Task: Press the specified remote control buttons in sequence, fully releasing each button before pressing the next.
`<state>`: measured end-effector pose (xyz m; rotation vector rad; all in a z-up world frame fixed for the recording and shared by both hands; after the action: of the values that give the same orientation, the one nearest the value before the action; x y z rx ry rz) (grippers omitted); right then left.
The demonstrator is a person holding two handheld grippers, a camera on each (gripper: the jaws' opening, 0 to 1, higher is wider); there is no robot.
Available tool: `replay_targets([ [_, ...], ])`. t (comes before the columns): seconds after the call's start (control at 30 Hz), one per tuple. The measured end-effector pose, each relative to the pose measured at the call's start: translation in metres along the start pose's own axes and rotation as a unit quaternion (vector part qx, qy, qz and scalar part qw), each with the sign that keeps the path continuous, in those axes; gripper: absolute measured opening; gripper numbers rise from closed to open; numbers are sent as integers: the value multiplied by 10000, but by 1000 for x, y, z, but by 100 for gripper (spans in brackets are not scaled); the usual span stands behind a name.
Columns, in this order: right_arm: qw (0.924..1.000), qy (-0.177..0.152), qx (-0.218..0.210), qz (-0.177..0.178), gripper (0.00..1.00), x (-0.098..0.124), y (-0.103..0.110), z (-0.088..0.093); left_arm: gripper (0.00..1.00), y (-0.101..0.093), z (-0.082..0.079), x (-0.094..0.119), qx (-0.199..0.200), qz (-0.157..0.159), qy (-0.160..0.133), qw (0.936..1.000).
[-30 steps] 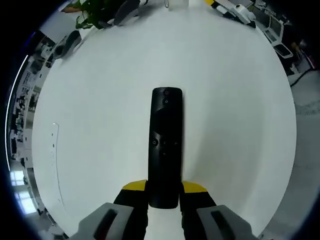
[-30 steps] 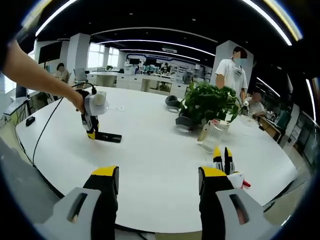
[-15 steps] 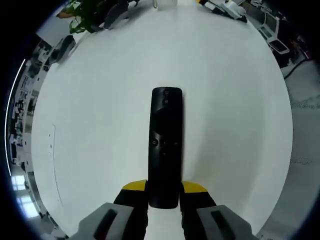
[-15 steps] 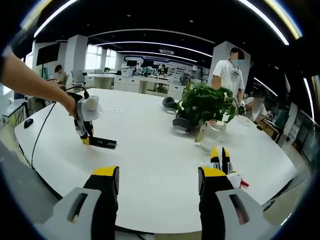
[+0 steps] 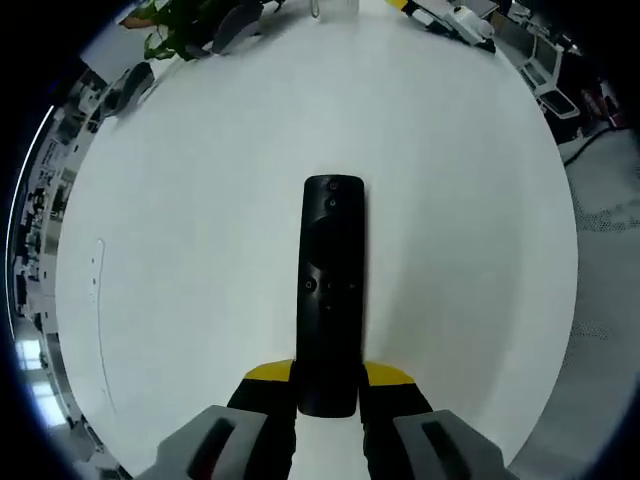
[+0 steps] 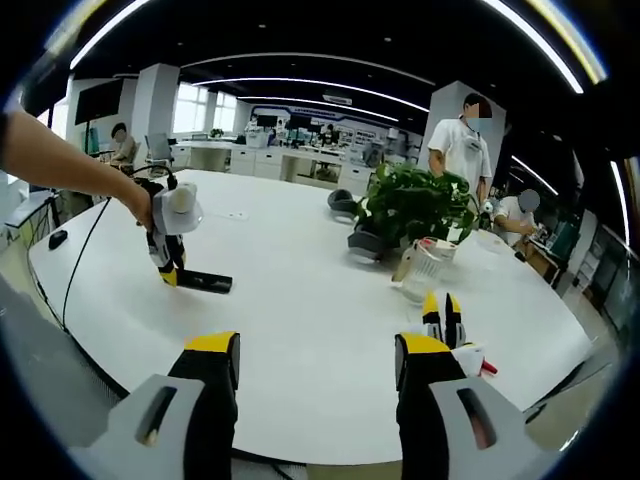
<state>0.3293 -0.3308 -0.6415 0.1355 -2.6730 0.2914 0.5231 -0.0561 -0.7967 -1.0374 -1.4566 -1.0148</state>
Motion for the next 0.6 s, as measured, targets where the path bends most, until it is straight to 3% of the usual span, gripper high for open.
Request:
replay_targets([
  [0.13,9999,-40,-94,24,65,1,-2,-1,23,-6,3,0,20,142,4,9999],
  [0.6,9997,-143,-175,97,65,4,-5,-3,23,-22,6,2,-65,141,99,9998],
])
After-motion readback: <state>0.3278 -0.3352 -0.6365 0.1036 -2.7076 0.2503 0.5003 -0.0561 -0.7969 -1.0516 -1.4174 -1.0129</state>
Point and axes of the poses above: the point that each gripper's makers call its tool centre point, and the gripper's own axes: x roughly backward along the fingers, y roughly to its left, z roughly out of its underside, the point moved 4 cm from there along x, roughly backward along the fingers, and after that the axes turned 1 degree about -y, right-handed, at the moved point
